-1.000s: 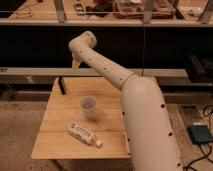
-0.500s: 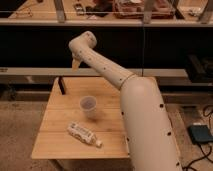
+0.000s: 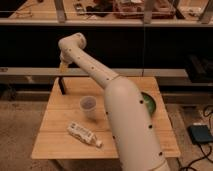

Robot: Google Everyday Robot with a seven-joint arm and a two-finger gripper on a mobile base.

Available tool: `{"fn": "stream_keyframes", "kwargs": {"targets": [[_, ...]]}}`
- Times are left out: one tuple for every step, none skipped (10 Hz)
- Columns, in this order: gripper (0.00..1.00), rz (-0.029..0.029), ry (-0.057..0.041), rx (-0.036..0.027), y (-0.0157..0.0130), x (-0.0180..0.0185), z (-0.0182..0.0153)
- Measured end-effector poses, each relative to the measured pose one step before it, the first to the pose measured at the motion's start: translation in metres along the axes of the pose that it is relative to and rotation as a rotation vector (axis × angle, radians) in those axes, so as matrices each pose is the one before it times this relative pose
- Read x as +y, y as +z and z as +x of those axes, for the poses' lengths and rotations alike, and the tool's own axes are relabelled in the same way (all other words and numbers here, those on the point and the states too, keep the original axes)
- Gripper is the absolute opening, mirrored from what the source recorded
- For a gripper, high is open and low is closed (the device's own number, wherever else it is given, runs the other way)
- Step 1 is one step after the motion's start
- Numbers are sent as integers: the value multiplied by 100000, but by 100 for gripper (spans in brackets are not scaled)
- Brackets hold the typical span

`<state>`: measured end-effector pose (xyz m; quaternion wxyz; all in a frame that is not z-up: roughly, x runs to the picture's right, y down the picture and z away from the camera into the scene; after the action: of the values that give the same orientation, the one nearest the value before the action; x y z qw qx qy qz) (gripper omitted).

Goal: Knock the eraser over

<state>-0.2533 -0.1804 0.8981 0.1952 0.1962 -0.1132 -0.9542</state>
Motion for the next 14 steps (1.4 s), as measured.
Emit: {"fn": "stream_keyframes", "kwargs": {"targets": [[80,471,767,1185,400,12,487],[72,-1277,614,2395,481,699,569],[64,-938,-280,1476,271,357,237],[54,-773,-721,1675,444,69,464],[45,-111,-902,1597,504,-383,566],[35,420,-1357,1331,489,-749,620],[24,858,-2377,738,475,-1080,359],[13,737,-2894,-96,422,-1046,66],[5,937,-2494,-441,387,-1019,-73],[1,1106,-2073,-519,404,-987,-44],[0,1453,-1973,-168,244,-1042,107],[0,2189,-2328,-414,303,-1339,-26],[0,1790,-930,271,133,-845,164],[0,1951,-981,414,135,-838,242]]}}
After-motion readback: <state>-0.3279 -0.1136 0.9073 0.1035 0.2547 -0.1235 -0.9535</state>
